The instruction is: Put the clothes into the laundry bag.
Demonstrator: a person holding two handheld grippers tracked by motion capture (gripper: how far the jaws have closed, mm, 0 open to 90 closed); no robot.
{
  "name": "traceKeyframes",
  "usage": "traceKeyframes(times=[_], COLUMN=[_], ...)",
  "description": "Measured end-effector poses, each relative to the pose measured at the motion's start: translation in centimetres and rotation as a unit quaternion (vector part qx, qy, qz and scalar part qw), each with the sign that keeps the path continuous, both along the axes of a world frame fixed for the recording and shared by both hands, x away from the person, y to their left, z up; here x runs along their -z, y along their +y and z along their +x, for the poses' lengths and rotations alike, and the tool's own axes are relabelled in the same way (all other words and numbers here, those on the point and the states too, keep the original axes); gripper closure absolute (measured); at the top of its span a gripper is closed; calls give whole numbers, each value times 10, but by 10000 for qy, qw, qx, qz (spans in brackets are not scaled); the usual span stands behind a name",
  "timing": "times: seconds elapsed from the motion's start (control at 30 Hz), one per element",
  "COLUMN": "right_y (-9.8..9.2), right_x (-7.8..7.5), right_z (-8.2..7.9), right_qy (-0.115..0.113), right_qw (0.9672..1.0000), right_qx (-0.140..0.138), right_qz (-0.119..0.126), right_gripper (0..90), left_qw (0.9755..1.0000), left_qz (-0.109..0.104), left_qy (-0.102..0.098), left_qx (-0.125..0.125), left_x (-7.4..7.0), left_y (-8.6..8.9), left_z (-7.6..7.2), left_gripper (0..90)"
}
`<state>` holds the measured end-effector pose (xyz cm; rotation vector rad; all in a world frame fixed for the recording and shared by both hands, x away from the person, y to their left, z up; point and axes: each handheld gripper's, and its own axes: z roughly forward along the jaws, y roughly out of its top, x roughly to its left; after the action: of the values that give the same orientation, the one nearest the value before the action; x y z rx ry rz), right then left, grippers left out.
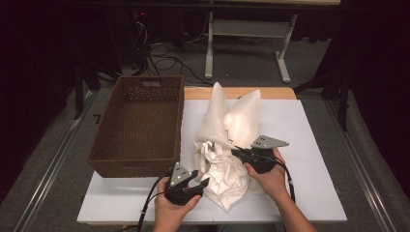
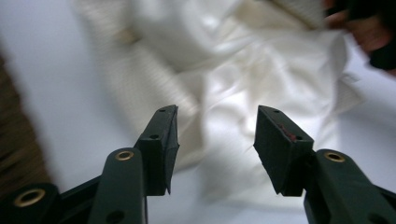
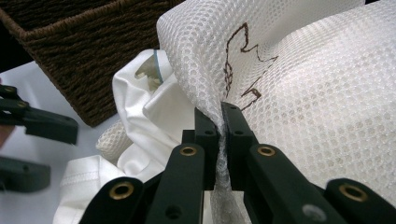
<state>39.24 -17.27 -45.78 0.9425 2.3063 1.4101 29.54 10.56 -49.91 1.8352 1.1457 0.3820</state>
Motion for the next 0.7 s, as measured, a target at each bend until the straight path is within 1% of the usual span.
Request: traceKeyframes(times=[0.03, 0.07, 0.1, 0.17, 0.2, 0.27, 0.33, 0.37, 0.4, 0.43, 0.47, 0.5, 0.53, 0.57, 0.6, 0.63, 0.7], right_y=[0, 0, 0, 1, 1, 1, 0, 0, -1, -1, -2, -2, -2, -3, -4, -5, -7], right_x=[0, 0, 0, 1, 1, 2, 3, 3, 3, 3, 3, 3, 3, 2, 2, 1, -1], right_z=[0, -1, 0, -1, -1, -2, -3, -3, -2, -2, -2, -3, -3, -3, -4, -4, -5], right_qy=[15, 38, 22, 63, 41, 39, 64, 67, 54, 75, 99, 98, 96, 84, 89, 59, 58], right_qw=[10000, 10000, 10000, 10000, 10000, 10000, 10000, 10000, 10000, 10000, 9999, 9999, 9999, 9999, 9999, 10000, 10000], right_qx=[11, 17, 8, 29, 22, 13, 13, 9, -26, -32, -43, -51, -47, -59, -49, -49, -15], right_qz=[4, 1, -3, -1, -17, -38, -24, -7, 1, 22, 25, 20, 21, 26, 40, 39, 47], right_gripper=[878, 877, 876, 874, 873, 872, 872, 872, 872, 872, 872, 872, 872, 873, 873, 874, 876], left_qw=[9998, 9995, 9994, 9994, 9994, 9993, 9990, 9989, 9990, 9989, 9990, 9986, 9983, 9983, 9985, 9986, 9987], left_qz=[101, 73, 90, 139, 189, 221, 152, 180, 234, 275, 295, 389, 450, 415, 342, 313, 209], left_qy=[105, 177, 227, 205, 189, 157, 162, 148, 131, 175, 268, 308, 342, 405, 420, 396, 433], left_qx=[-145, -235, -250, -251, -240, -262, -382, -402, -363, -336, -223, -160, -145, -105, -124, -144, -169], left_x=[4, 8, 9, 10, 9, 8, 6, 6, 6, 7, 8, 10, 11, 13, 14, 14, 14], left_y=[3, 4, 4, -3, -9, -18, -23, -24, -25, -27, -28, -28, -28, -26, -22, -18, -9], left_z=[1, 3, 5, 10, 13, 21, 30, 34, 36, 39, 40, 41, 40, 39, 38, 35, 30], left_gripper=[522, 524, 524, 513, 505, 493, 508, 557, 601, 659, 728, 798, 842, 859, 867, 872, 876])
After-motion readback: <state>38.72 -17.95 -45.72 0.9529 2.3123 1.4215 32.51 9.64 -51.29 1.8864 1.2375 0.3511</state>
